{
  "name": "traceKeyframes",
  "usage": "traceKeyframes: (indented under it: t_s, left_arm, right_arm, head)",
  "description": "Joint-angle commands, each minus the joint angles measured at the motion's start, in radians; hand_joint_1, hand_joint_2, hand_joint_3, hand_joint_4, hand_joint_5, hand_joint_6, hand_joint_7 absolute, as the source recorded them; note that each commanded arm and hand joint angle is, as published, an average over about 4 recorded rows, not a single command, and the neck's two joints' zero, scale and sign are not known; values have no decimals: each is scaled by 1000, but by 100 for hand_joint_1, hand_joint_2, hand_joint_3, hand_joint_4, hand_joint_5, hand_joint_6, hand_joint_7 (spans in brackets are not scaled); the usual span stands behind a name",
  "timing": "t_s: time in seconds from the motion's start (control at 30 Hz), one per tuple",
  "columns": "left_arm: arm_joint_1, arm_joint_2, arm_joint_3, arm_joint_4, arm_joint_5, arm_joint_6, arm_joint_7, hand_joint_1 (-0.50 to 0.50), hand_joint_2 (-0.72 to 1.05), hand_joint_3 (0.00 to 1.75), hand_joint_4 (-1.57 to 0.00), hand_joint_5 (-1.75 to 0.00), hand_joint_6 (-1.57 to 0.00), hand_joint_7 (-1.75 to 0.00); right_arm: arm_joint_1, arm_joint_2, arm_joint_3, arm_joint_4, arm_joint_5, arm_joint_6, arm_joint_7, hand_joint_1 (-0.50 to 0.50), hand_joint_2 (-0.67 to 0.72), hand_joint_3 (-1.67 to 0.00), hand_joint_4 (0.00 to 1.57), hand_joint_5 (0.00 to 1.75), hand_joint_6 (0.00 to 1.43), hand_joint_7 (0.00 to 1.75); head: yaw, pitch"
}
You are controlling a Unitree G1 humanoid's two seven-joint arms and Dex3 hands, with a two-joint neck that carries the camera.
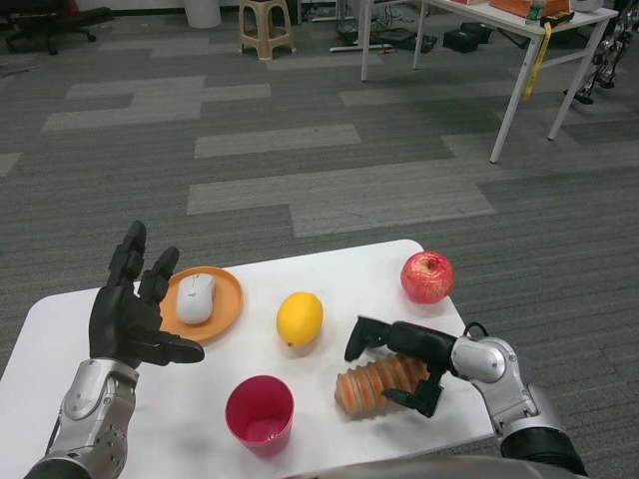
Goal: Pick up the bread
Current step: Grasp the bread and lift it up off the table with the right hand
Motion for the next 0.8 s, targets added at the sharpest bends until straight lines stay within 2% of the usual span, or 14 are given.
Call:
traceKeyframes:
  t_s: [0.03, 0.1, 0.17, 0.27, 0.43, 0.5, 0.6, 0.8]
  left_arm:
    - [0, 1, 4, 1, 0, -2, -3, 50, -28, 7, 0, -41, 0, 0]
    - [0, 1, 3, 1, 0, -2, -3, 50, -28, 9, 0, -41, 0, 0]
    - [-1, 1, 3, 1, 0, -2, -3, 50, -28, 9, 0, -41, 0, 0]
    - [-2, 1, 2, 2, 0, -2, -2, 50, -28, 9, 0, -41, 0, 0]
    - [-2, 1, 2, 2, 0, -2, -3, 50, -28, 7, 0, -41, 0, 0]
    - [-2, 1, 3, 2, 0, -2, -3, 50, -28, 2, 0, -41, 0, 0]
    - [-2, 0, 4, 2, 0, -2, -3, 50, -28, 4, 0, -41, 0, 0]
    - [-2, 0, 3, 2, 0, -2, -2, 50, -28, 9, 0, -41, 0, 0]
  right_arm:
    - [5, -8, -26, 8, -131, -78, -2, -45, -27, -147, 0, 73, 0, 77]
    - [3, -6, -48, 8, -211, -96, -2, -42, -29, -143, 0, 73, 0, 30]
    - [1, 2, -78, -6, -316, -104, -2, -42, -29, -141, 0, 68, 0, 12]
    - [-2, 16, -108, -33, -430, -111, -1, -42, -29, -135, 2, 65, 0, 2]
    - [-5, 23, -108, -53, -519, -111, -1, -42, -29, -131, 1, 58, 0, 0]
    - [-5, 36, -116, -61, -582, -108, 1, -42, -29, -127, 2, 56, 0, 0]
    - [-5, 51, -130, -65, -653, -109, 2, -42, -29, -127, 0, 48, 0, 0]
    - [-4, 49, -117, -58, -708, -110, 2, -42, -29, -127, 3, 48, 0, 0]
  head:
    - [-1, -2]
    - [-3, -2]
    - [-2, -3]
    - [-5, -3]
    - [-3, -3]
    - [-3, -4]
    - [-3, -4]
    - [-7, -7]
